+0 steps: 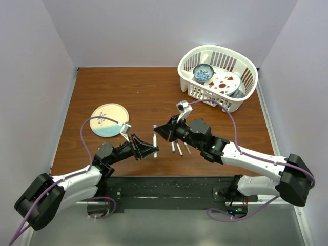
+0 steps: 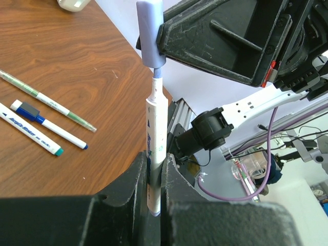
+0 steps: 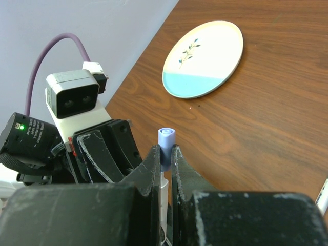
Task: Insert the pens into the pen caps
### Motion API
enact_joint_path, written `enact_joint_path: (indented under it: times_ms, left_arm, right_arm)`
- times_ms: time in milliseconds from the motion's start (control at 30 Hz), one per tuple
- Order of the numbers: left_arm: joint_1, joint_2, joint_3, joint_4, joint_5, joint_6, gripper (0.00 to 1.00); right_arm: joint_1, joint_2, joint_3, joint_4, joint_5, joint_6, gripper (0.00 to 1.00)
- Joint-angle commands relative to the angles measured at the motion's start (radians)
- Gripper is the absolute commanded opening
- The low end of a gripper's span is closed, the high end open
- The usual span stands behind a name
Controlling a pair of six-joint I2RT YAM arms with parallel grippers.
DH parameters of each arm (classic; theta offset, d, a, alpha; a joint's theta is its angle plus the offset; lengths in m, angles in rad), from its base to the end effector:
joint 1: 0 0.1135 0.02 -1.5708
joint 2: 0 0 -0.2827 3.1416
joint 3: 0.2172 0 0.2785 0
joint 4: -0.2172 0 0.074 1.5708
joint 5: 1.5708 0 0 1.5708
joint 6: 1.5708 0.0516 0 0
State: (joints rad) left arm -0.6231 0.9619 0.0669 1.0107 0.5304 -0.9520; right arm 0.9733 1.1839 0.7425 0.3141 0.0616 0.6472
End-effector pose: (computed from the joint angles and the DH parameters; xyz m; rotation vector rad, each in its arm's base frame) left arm 0.1415 -0.1338 0.1844 0.2243 1.6946 -1.6144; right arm 0.1767 0.2540 0.2975 -0.2490 1.8208 1.1324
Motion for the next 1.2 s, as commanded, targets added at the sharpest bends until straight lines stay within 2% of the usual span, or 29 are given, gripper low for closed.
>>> enact_joint_path:
  times_ms: [0, 233, 433, 533, 667, 700, 733, 833, 1067, 1167]
  left_arm:
    - [-0.001, 0.000, -0.003, 0.081, -0.012, -0.001, 0.00]
    - [-0.001, 0.015, -0.003, 0.092, -0.021, -0.001, 0.00]
    - [-0.001, 0.005, 0.002, 0.089, -0.035, 0.005, 0.00]
    - [-0.001, -0.015, 0.016, 0.033, -0.066, 0.030, 0.00]
    - [-0.001, -0.077, 0.028, -0.044, -0.113, 0.062, 0.00]
    - [-0.001, -0.086, 0.033, -0.063, -0.119, 0.071, 0.00]
    - [-0.001, -0.097, 0.037, -0.075, -0.121, 0.078, 0.00]
    - [-0.001, -0.127, 0.054, -0.121, -0.116, 0.101, 0.00]
    - [-0.001, -0.205, 0.047, -0.176, -0.089, 0.119, 0.00]
    - [-0.001, -0.230, 0.036, -0.173, -0.061, 0.124, 0.00]
  right_arm:
    - [0.016, -0.024, 0.015, 0.029, 0.006, 0.012, 0.00]
    - [0.080, -0.021, -0.038, 0.004, 0.044, 0.043, 0.00]
    - [0.154, -0.013, -0.098, -0.044, 0.156, 0.049, 0.00]
    - [0.197, 0.003, -0.083, -0.101, 0.191, 0.046, 0.02]
    - [0.258, 0.011, -0.048, -0.164, 0.247, 0.068, 0.16]
    - [0.261, 0.010, -0.045, -0.162, 0.244, 0.075, 0.21]
    - [0.265, 0.003, -0.040, -0.156, 0.241, 0.081, 0.31]
    - [0.263, -0.020, -0.032, -0.138, 0.244, 0.107, 0.44]
    - [0.263, -0.087, 0.072, -0.207, 0.205, 0.011, 0.67]
    - [0.262, -0.107, 0.121, -0.270, 0.242, -0.053, 0.73]
